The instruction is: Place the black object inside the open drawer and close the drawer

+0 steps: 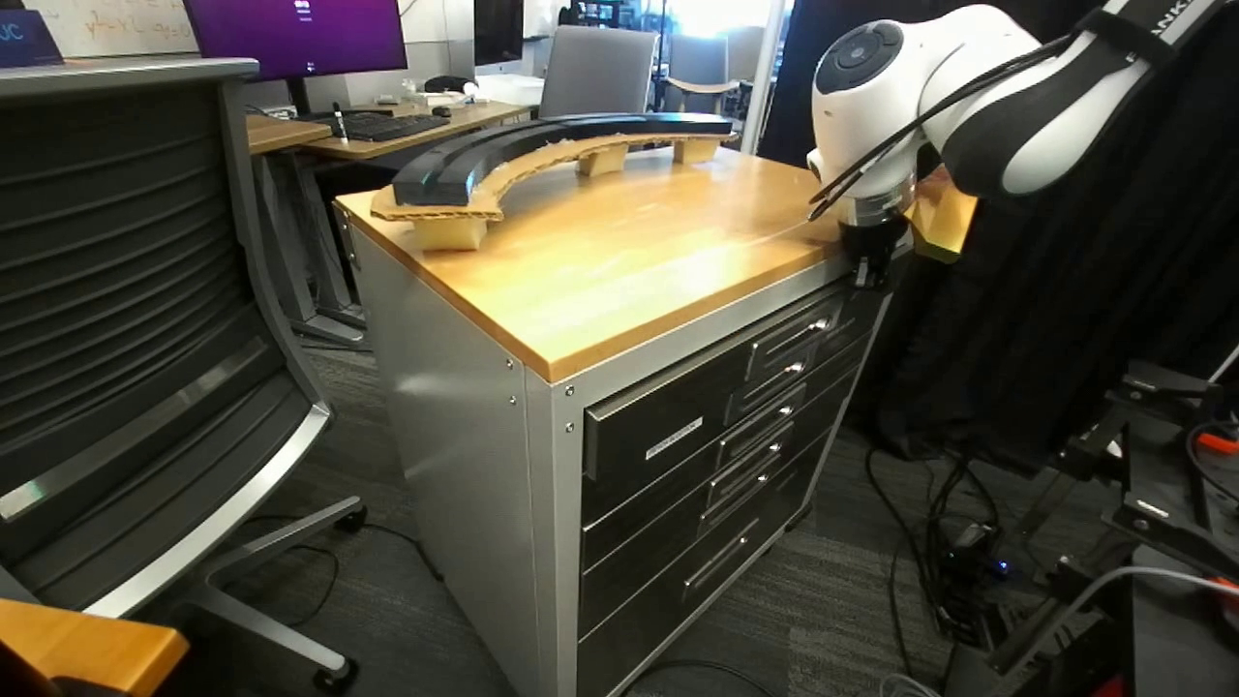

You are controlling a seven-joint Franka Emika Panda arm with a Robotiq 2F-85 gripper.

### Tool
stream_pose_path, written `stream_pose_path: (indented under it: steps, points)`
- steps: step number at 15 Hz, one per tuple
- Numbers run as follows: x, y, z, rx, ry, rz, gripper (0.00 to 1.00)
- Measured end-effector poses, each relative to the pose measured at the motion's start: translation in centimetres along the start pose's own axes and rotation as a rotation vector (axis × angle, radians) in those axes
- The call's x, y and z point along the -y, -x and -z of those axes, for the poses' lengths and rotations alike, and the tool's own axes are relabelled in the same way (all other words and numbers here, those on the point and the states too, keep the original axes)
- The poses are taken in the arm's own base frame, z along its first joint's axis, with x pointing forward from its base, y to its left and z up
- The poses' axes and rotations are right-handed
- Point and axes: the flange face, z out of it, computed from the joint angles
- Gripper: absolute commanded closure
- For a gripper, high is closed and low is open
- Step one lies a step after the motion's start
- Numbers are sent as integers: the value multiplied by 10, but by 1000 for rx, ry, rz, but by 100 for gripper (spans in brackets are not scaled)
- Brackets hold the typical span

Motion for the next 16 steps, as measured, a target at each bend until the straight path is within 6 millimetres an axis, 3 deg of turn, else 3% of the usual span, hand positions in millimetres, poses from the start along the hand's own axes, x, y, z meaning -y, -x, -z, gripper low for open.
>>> stream_pose_path:
  steps: [3, 4, 5, 9, 14, 16]
  points:
    - [0, 6, -5, -62, 76, -75, 93]
    - [1, 8, -7, -82, 98, -97, 68]
    - [1, 9, -8, -102, 115, -117, 68]
    - [-2, 15, -10, -136, 73, -114, 40]
    - [-48, 41, 11, -219, -100, 16, 2]
    - [-67, 50, 29, -262, -148, 66, 0]
